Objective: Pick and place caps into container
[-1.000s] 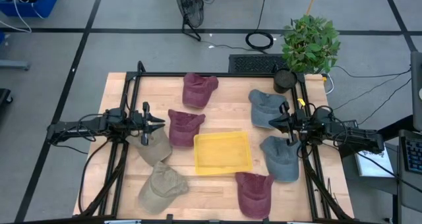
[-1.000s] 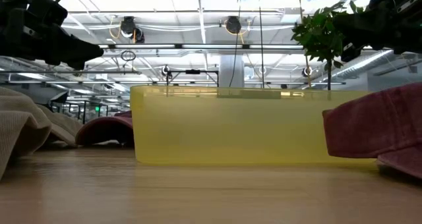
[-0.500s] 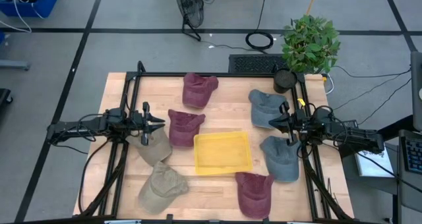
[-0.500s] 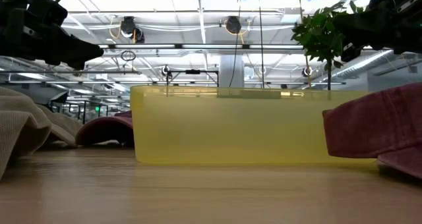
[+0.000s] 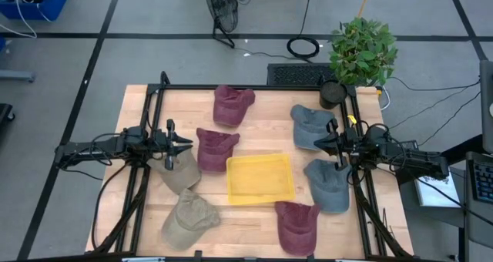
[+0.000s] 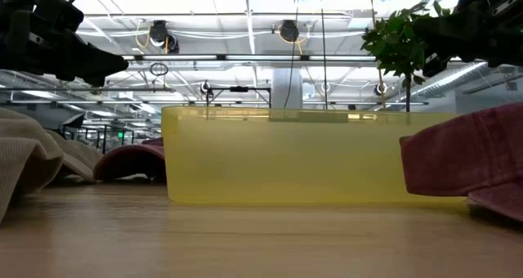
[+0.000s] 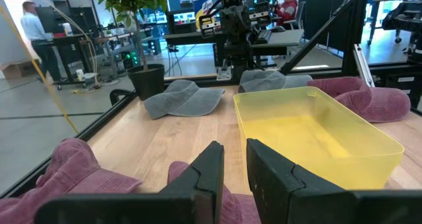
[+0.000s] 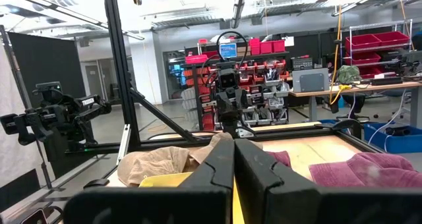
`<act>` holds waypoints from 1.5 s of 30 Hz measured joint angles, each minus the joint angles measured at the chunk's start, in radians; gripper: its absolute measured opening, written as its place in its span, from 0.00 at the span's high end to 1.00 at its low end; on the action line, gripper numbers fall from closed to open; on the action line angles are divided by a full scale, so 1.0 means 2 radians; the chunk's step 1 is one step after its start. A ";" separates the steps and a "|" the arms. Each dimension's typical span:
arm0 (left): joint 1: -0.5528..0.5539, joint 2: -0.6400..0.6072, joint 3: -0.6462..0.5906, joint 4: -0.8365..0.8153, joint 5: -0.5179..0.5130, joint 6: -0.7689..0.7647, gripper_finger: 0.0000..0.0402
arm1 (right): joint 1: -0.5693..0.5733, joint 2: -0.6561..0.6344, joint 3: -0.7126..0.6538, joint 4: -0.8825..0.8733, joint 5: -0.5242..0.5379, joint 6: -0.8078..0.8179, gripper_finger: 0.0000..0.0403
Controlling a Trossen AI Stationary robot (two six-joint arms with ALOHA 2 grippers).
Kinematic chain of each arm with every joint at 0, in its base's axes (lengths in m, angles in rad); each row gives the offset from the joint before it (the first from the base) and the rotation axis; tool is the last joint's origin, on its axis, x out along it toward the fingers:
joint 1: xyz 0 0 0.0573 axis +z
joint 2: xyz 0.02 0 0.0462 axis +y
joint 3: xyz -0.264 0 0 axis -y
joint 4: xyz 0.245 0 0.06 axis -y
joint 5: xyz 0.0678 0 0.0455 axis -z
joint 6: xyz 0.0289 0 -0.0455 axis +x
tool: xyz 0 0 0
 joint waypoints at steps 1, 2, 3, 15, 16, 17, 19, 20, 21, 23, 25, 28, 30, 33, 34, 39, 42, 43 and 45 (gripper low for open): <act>0.000 0.000 0.000 0.000 0.000 0.000 0.82 | 0.000 0.000 0.000 0.000 0.000 0.004 1.00; 0.000 0.000 0.000 0.000 0.000 0.000 0.82 | 0.000 0.000 0.000 0.000 0.000 0.011 1.00; 0.000 0.000 0.000 0.000 0.000 0.000 0.82 | 0.000 0.000 0.000 0.000 0.000 0.019 1.00; 0.000 0.000 0.000 0.000 0.000 0.000 0.82 | 0.000 0.000 0.000 0.001 0.000 0.022 1.00; 0.000 0.000 0.000 0.000 0.000 0.000 0.82 | 0.000 0.000 0.000 0.001 0.000 0.016 1.00; 0.000 0.000 0.000 0.000 0.000 0.000 0.82 | 0.000 0.000 0.000 0.001 0.000 0.013 1.00; 0.000 0.000 0.000 0.000 0.000 0.000 0.82 | 0.000 0.000 0.000 0.001 0.000 0.013 1.00; 0.000 0.000 0.000 0.000 0.000 0.000 0.82 | 0.000 0.000 0.000 0.001 0.000 0.012 1.00; 0.000 0.000 0.000 0.000 0.000 0.000 0.82 | 0.000 0.000 0.000 0.001 0.000 0.012 1.00; 0.000 0.000 0.000 0.000 0.000 0.000 0.82 | 0.000 0.000 0.000 0.001 0.001 0.011 1.00; 0.000 0.000 0.000 0.000 0.000 0.000 0.82 | 0.000 0.000 0.000 0.010 0.003 0.011 1.00; 0.000 0.000 0.000 0.000 0.000 0.000 0.82 | 0.003 0.000 0.009 0.035 0.001 -0.012 1.00; 0.000 0.000 0.000 0.001 0.000 0.000 0.82 | 0.008 0.004 0.027 0.024 0.003 -0.038 1.00; 0.000 0.000 0.000 0.006 0.000 0.000 0.82 | 0.018 0.023 0.062 -0.008 0.003 -0.069 1.00; 0.000 0.000 0.000 0.009 0.000 0.000 0.82 | 0.022 0.031 0.079 -0.010 0.004 -0.074 1.00; 0.000 0.000 0.000 0.024 0.000 0.000 0.82 | 0.053 0.094 0.154 -0.075 0.003 -0.080 1.00; 0.000 0.000 0.000 0.031 0.001 -0.008 0.82 | 0.083 0.147 0.205 -0.093 0.028 -0.091 1.00; 0.000 0.000 0.000 0.033 0.001 -0.014 0.82 | 0.095 0.166 0.220 -0.101 0.037 -0.093 1.00; 0.000 0.000 0.000 0.040 0.001 -0.018 0.82 | 0.120 0.213 0.249 -0.110 0.055 -0.095 1.00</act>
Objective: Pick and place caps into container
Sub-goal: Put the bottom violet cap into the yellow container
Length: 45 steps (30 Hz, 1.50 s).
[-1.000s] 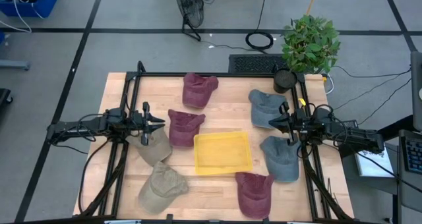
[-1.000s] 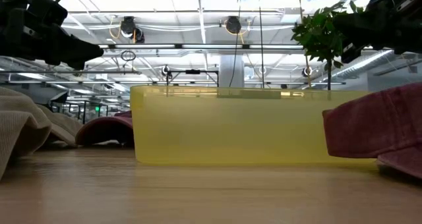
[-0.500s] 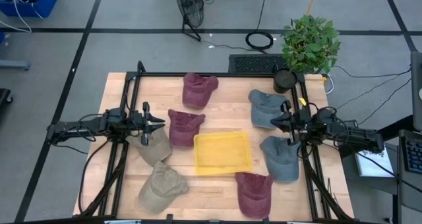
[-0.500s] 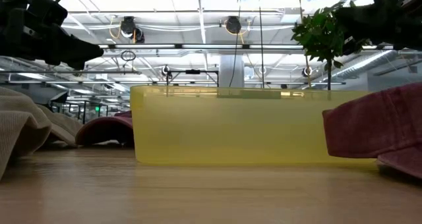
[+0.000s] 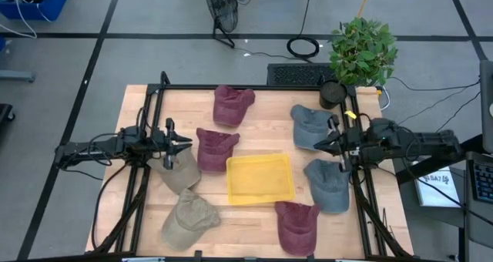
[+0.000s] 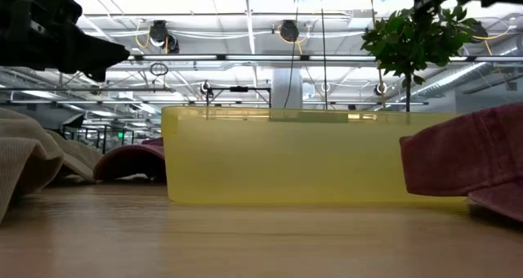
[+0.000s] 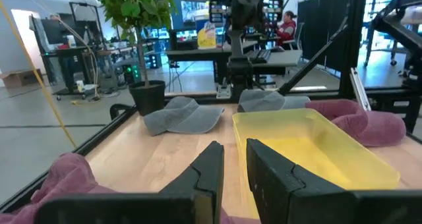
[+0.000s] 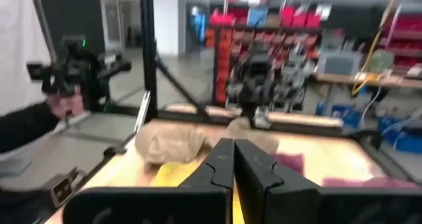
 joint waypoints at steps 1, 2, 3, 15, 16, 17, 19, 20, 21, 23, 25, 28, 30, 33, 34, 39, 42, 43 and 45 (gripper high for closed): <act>0.000 0.000 0.000 0.010 0.000 0.000 0.82 | 0.014 0.023 0.014 -0.002 0.004 -0.003 1.00; 0.000 0.000 0.000 0.021 0.000 -0.005 0.82 | 0.030 0.047 0.030 -0.007 0.013 -0.008 1.00; 0.000 0.000 0.000 0.032 0.000 -0.017 0.82 | 0.045 0.070 0.047 -0.012 0.026 -0.013 1.00; 0.000 0.000 0.000 0.124 0.003 -0.087 0.82 | 0.288 0.331 0.304 -0.255 0.243 0.005 1.00; 0.000 0.000 0.000 0.132 -0.002 -0.090 0.82 | 0.311 0.354 0.319 -0.271 0.263 0.018 1.00; 0.000 0.000 0.000 0.134 -0.006 -0.092 0.82 | 0.334 0.376 0.334 -0.282 0.283 0.027 1.00; 0.000 0.001 0.000 0.124 -0.007 -0.095 0.82 | 0.376 0.422 0.359 -0.296 0.329 0.040 1.00; 0.000 0.003 0.000 0.114 -0.007 -0.096 0.82 | 0.394 0.446 0.374 -0.303 0.361 0.049 1.00; 0.000 0.006 0.000 0.103 -0.009 -0.096 0.82 | 0.409 0.467 0.391 -0.311 0.391 0.060 1.00; 0.000 0.014 0.000 0.089 -0.013 -0.093 0.82 | 0.434 0.504 0.425 -0.334 0.433 0.086 1.00; 0.000 0.025 0.000 0.082 -0.028 -0.079 0.82 | 0.452 0.541 0.459 -0.352 0.457 0.116 1.00; 0.000 0.044 0.000 0.083 -0.049 -0.079 0.82 | 0.466 0.608 0.508 -0.380 0.470 0.149 1.00; 0.000 0.055 0.000 0.096 -0.059 -0.082 0.82 | 0.468 0.652 0.548 -0.421 0.469 0.176 1.00; 0.000 0.070 0.000 0.112 -0.072 -0.083 0.82 | 0.467 0.708 0.619 -0.536 0.460 0.250 1.00; 0.000 0.073 0.000 0.115 -0.074 -0.086 0.82 | 0.467 0.726 0.640 -0.574 0.448 0.275 1.00; 0.000 0.089 0.000 0.122 -0.074 -0.092 0.82 | 0.467 0.827 0.756 -0.696 0.383 0.358 1.00; 0.000 0.095 0.000 0.122 -0.074 -0.092 0.82 | 0.471 0.877 0.829 -0.735 0.375 0.380 1.00; 0.000 0.096 0.000 0.122 -0.074 -0.093 0.82 | 0.472 0.892 0.853 -0.746 0.372 0.388 1.00; 0.000 0.096 0.000 0.122 -0.074 -0.094 0.82 | 0.472 0.920 0.900 -0.765 0.362 0.399 1.00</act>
